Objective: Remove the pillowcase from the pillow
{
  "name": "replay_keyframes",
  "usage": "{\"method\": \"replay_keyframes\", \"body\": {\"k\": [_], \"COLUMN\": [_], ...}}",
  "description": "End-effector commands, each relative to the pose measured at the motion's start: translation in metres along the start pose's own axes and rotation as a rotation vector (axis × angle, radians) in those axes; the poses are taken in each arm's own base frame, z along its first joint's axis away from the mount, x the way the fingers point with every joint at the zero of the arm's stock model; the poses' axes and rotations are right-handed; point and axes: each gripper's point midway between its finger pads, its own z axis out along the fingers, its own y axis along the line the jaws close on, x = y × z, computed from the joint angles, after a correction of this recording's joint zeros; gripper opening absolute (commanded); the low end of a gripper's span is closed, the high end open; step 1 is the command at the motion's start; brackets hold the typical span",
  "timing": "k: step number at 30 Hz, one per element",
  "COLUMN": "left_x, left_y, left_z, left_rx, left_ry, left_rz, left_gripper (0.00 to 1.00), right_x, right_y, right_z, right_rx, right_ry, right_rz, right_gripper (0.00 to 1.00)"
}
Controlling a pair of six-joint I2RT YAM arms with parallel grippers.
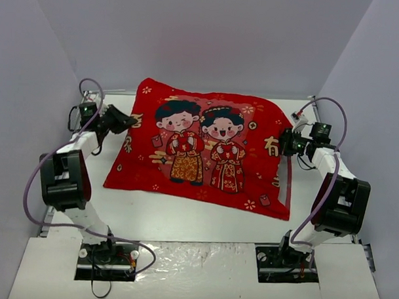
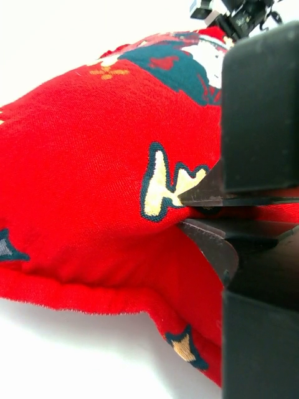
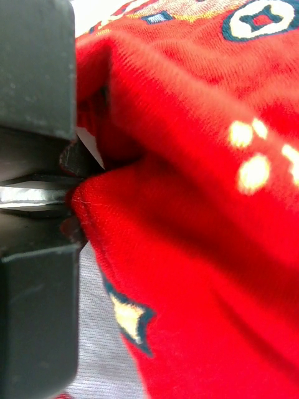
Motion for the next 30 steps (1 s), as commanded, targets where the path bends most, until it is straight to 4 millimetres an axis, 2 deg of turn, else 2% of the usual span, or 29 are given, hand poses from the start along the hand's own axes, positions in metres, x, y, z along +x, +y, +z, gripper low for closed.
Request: {"method": "replay_keyframes", "body": {"k": [1,2,3,4,5,7,8,14,17,20,22,24,27,28,30], "left_x": [-0.035,-0.040,-0.034,-0.041,-0.043,-0.044,-0.042,-0.049,-0.051,-0.044,-0.039,-0.037,-0.035,-0.034,-0.032], "left_y": [0.033,0.031,0.043,0.053,0.053,0.068,0.069,0.081,0.082,0.086,0.093,0.096,0.095,0.094,0.088], "left_z": [-0.048,-0.062,-0.070,-0.084,-0.094,-0.109,-0.115,-0.141,-0.146,-0.139,-0.137,-0.136,-0.132,-0.130,-0.126], "left_rx": [-0.102,-0.108,-0.132,-0.153,-0.159,-0.192,-0.204,-0.254,-0.254,-0.235,-0.253,-0.262,-0.256,-0.251,-0.240], "left_ry": [-0.166,-0.201,-0.204,-0.237,-0.253,-0.272,-0.272,-0.302,-0.309,-0.269,-0.247,-0.239,-0.220,-0.215,-0.198], "left_rz": [-0.012,-0.001,-0.023,-0.042,-0.042,-0.067,-0.063,-0.069,-0.075,-0.098,-0.113,-0.111,-0.111,-0.111,-0.104], "left_gripper": [0.02,0.02,0.02,0.02,0.02,0.02,0.02,0.02,0.02,0.02,0.02,0.02,0.02,0.02,0.04], "right_x": [-0.009,-0.017,-0.021,-0.025,-0.034,-0.044,-0.048,-0.044,-0.036,-0.027,-0.033,-0.051,-0.081,-0.082,-0.088], "right_y": [-0.013,-0.010,-0.008,-0.005,-0.002,0.000,0.002,-0.004,-0.003,0.008,0.010,0.010,0.017,0.016,0.023], "right_z": [-0.011,-0.015,-0.018,-0.021,-0.027,-0.033,-0.035,-0.041,-0.043,-0.036,-0.035,-0.036,-0.031,-0.024,-0.016], "right_rx": [0.082,0.090,0.094,0.096,0.113,0.128,0.132,0.152,0.138,0.066,0.064,0.069,0.033,0.023,0.001], "right_ry": [0.006,-0.008,-0.017,-0.023,-0.047,-0.070,-0.081,-0.087,-0.083,-0.062,-0.072,-0.117,-0.175,-0.164,-0.162], "right_rz": [-0.021,-0.029,-0.032,-0.038,-0.063,-0.084,-0.093,-0.064,-0.045,-0.039,-0.055,-0.086,-0.095,-0.079,-0.102], "right_gripper": [0.00,0.00,0.00,0.00,0.00,0.00,0.00,0.00,0.00,0.00,0.00,0.00,0.16,0.29,0.34]}}
